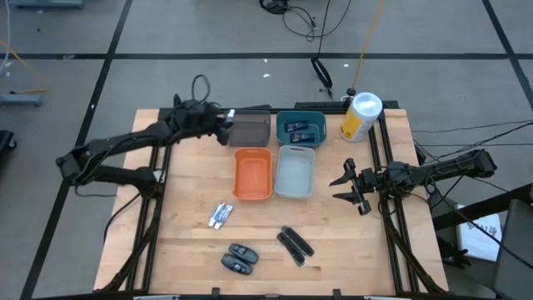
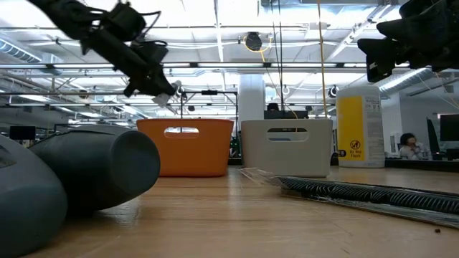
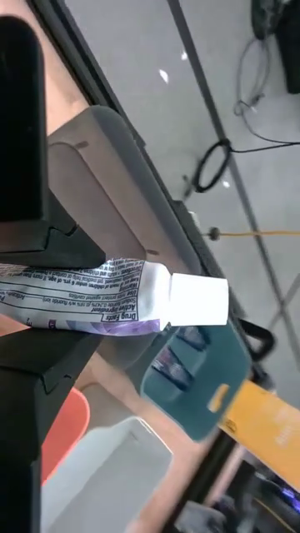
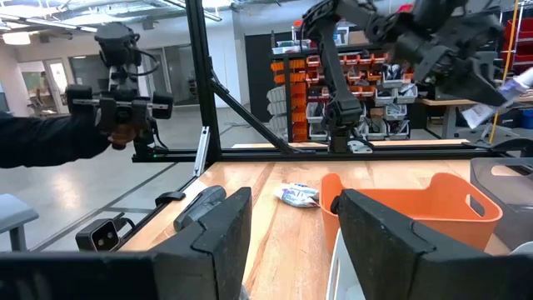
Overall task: Pick & Place Travel size toiletries
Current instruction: Put the left white toothpaste into the black transparent bin
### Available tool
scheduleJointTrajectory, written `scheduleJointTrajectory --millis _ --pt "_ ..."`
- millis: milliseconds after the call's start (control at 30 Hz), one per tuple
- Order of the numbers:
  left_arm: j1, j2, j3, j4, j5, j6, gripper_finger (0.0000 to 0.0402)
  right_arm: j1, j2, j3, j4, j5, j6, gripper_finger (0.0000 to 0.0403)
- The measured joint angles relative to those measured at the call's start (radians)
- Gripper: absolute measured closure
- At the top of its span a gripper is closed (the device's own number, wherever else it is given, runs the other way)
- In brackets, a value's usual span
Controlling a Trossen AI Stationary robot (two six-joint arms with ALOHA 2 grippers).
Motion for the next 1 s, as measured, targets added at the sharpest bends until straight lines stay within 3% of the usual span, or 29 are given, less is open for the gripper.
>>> scheduleJointTrajectory --millis 433,1000 --pt "0.000 0.294 0.310 -0.216 -0.001 0.071 0.0309 0.000 0.000 0.000 0.000 0.000 0.000 0.0232" --pt "0.000 0.509 0.321 -0.197 -0.004 0.069 0.0309 0.000 0.000 0.000 0.000 -0.003 0.019 0.0232"
